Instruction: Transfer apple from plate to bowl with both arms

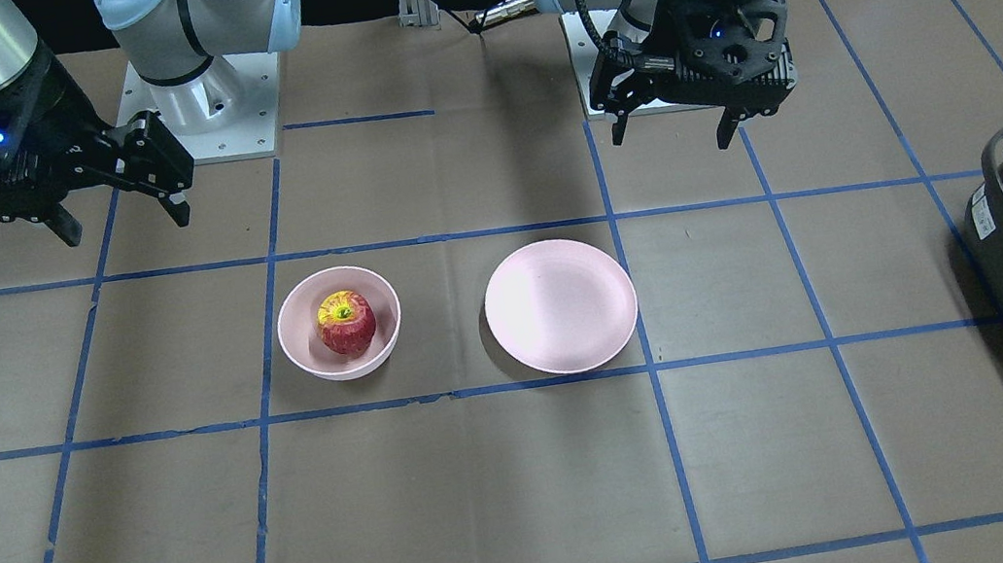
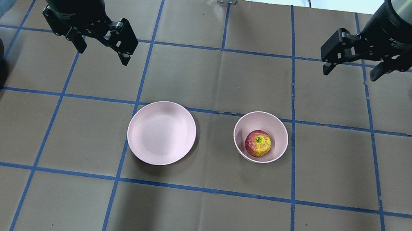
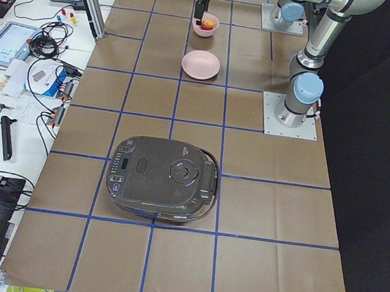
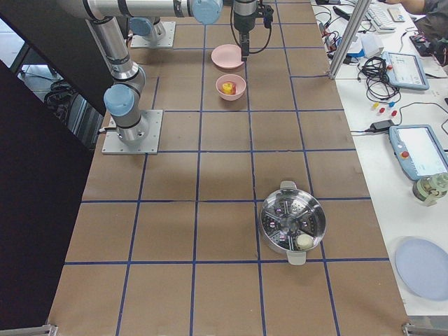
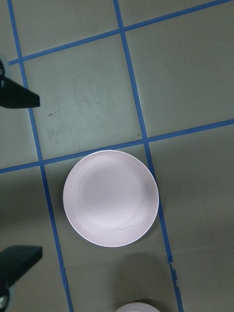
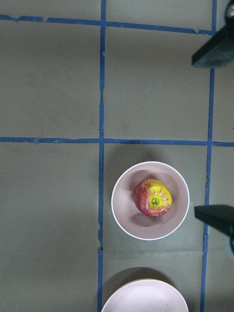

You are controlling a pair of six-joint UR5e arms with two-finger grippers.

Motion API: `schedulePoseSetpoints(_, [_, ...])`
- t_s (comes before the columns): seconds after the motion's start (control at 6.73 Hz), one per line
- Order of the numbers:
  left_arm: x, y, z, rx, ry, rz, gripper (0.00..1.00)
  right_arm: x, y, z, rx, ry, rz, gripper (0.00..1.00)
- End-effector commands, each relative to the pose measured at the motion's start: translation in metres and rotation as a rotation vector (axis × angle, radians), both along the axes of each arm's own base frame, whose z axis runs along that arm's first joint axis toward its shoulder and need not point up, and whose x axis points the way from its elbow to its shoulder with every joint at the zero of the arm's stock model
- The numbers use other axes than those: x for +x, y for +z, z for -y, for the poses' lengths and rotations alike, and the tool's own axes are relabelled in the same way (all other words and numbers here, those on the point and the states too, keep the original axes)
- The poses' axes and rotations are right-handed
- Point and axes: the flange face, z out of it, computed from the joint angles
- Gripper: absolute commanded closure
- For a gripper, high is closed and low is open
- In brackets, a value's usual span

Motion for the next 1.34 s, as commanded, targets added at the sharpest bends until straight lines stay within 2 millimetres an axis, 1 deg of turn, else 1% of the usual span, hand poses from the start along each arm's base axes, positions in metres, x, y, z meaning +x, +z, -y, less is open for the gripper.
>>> schedulePoseSetpoints(0.0, [0.0, 0.002, 0.0, -0.004, 0.046, -0.003, 0.0, 0.0, -0.002, 0.0, 0.004, 0.0, 0.001, 0.0])
schedulePoseSetpoints(0.45, [0.0, 0.002, -0.001, -0.004, 0.06, -0.002, 0.0, 0.0, -0.002, -0.001, 0.006, 0.0, 0.004, 0.0])
schedulePoseSetpoints(0.59, [0.0, 0.002, -0.001, -0.003, 0.06, 0.0, 0.0, 0.0, 0.003, -0.004, -0.002, 0.0, 0.002, 0.0])
schedulePoseSetpoints(1.19, [0.001, 0.003, -0.001, -0.006, 0.062, -0.002, 0.0, 0.0, -0.01, -0.005, 0.039, -0.001, 0.009, 0.0])
